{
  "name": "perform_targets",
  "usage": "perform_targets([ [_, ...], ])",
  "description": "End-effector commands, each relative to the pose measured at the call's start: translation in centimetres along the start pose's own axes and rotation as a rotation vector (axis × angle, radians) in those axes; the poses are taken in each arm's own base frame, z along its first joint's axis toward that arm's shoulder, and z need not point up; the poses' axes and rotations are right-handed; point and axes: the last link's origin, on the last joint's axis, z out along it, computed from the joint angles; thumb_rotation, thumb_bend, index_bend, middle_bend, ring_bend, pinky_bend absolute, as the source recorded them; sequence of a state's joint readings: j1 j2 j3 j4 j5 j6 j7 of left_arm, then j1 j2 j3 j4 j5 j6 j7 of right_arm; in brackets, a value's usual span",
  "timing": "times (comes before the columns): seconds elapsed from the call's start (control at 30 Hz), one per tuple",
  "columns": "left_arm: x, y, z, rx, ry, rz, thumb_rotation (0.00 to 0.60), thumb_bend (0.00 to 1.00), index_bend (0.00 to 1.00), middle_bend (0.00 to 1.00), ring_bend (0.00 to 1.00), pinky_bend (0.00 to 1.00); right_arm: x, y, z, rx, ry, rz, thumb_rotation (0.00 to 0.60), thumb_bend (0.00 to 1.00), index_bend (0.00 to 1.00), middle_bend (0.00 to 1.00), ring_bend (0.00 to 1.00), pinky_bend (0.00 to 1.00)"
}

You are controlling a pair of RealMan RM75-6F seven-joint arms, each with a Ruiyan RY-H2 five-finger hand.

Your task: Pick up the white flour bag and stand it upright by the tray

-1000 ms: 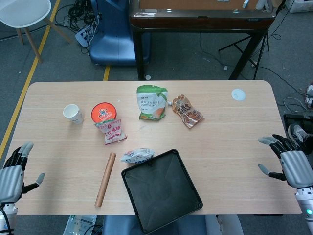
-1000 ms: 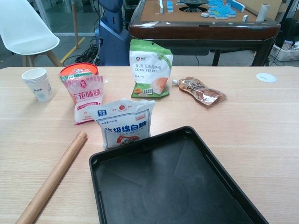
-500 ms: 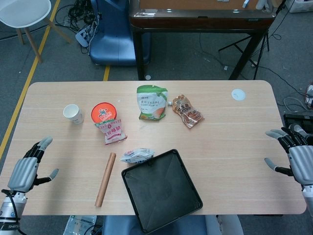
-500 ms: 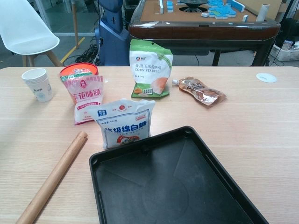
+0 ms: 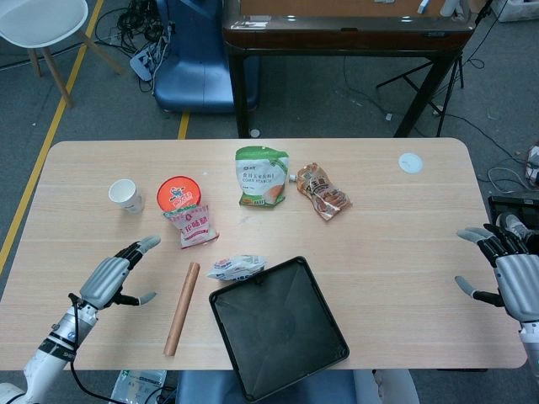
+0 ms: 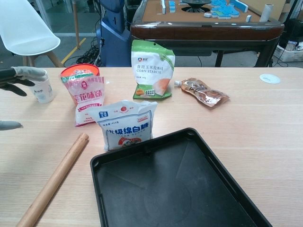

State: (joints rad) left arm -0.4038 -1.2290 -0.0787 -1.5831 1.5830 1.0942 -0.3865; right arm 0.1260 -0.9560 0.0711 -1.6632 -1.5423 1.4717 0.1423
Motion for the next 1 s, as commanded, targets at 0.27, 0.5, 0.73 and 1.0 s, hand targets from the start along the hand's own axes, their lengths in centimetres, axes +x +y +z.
perform_targets([
  [0.27, -3.7, 1.0, 4.2, -0.058, -0.120, -0.088, 0.600, 0.19, 0.07, 0.05, 0.10, 0.15, 0.0, 0.1, -0.3, -0.012, -0.008, -0.004, 0.600, 0.22, 0.24, 0.25, 0.14, 0.16],
  [0.5, -5.6, 1.6, 6.2, -0.068, -0.146, -0.108, 0.600, 0.19, 0.07, 0.05, 0.10, 0.15, -0.2, 0.2, -0.2, -0.016, -0.013, -0.003, 0.600, 0.22, 0.24, 0.25, 0.14, 0.16],
  [0.73, -6.9, 2.4, 8.2, -0.077, -0.148, -0.131, 0.600, 0.19, 0.07, 0.06, 0.12, 0.15, -0.4, 0.4, -0.3, -0.021, -0.019, -0.002, 0.600, 0.22, 0.24, 0.25, 0.14, 0.16],
  [1.0, -8.2, 3.5, 10.3, -0.099, -0.163, -0.176, 0.600, 0.19, 0.07, 0.07, 0.12, 0.15, -0.3, 0.5, -0.5, -0.030, -0.021, -0.004, 0.600, 0.22, 0.24, 0.25, 0.14, 0.16],
])
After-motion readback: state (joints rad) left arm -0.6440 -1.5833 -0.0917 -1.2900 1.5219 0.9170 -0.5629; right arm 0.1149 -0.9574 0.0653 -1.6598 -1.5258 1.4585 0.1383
